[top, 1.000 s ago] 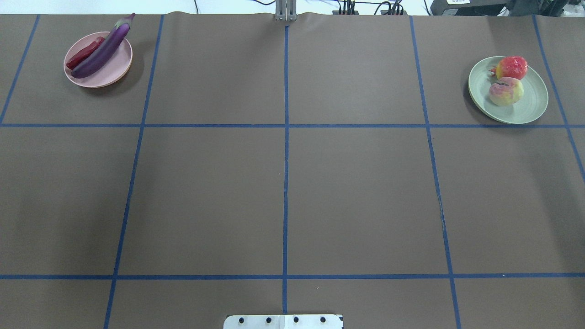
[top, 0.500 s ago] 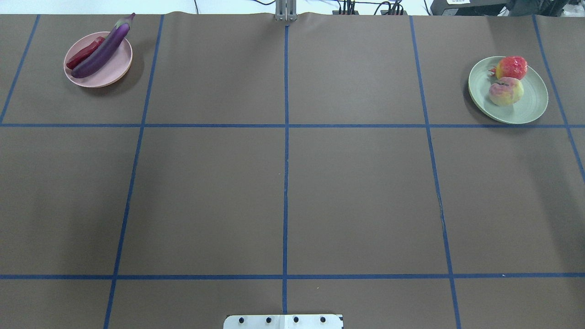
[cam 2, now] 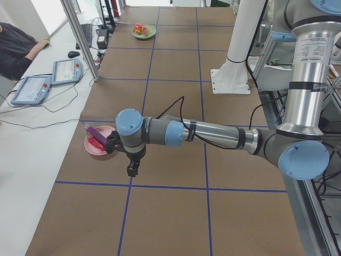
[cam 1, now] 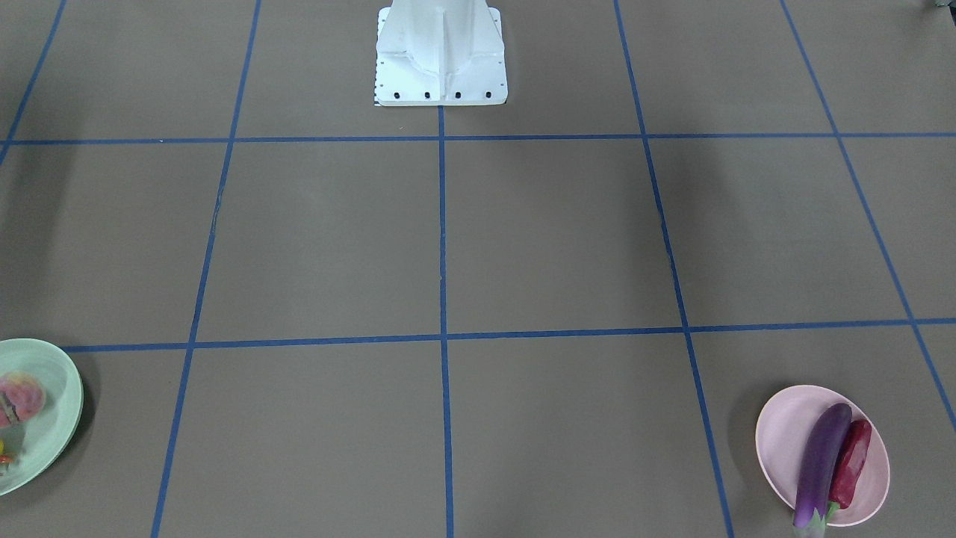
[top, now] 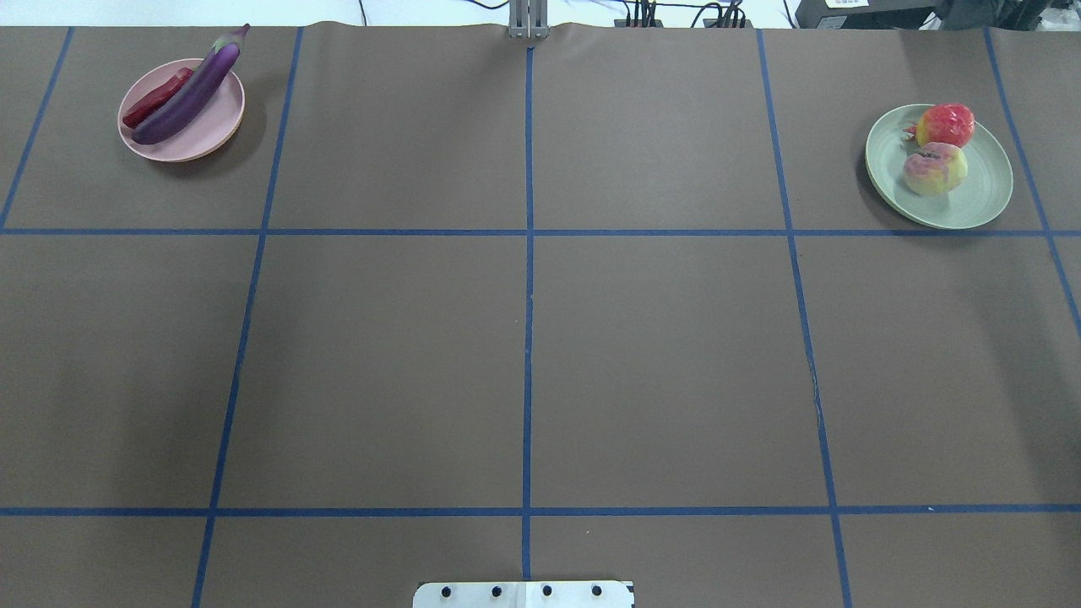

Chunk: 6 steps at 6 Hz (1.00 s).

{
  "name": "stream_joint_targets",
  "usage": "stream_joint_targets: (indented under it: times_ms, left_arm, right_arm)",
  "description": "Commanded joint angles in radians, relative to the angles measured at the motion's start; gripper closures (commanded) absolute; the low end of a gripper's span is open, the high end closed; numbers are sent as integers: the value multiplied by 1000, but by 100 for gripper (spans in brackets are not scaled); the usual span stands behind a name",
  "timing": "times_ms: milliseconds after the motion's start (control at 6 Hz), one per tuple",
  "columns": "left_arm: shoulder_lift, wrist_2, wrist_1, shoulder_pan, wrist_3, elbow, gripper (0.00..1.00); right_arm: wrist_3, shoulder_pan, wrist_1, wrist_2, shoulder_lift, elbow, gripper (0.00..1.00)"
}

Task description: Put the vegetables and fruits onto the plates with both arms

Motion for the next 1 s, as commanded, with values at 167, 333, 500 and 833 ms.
stream_joint_targets:
  times_ms: [167,333,500,833]
  left_arm:
    - [-4,-2,-47,0,-11,-5,0]
    - [-13,8,-46,1,-9,19,0]
    - [-3,65,-44,0,-12,7,0]
    - [2,150,-38,2,-12,45,0]
  right_arm:
    - [-1,0,2,0,-2,-1,0]
    - [-1,0,0,0,-2,1,0]
    - [-1,0,2,0,-2,1,0]
    - [-1,0,2,0,-2,1,0]
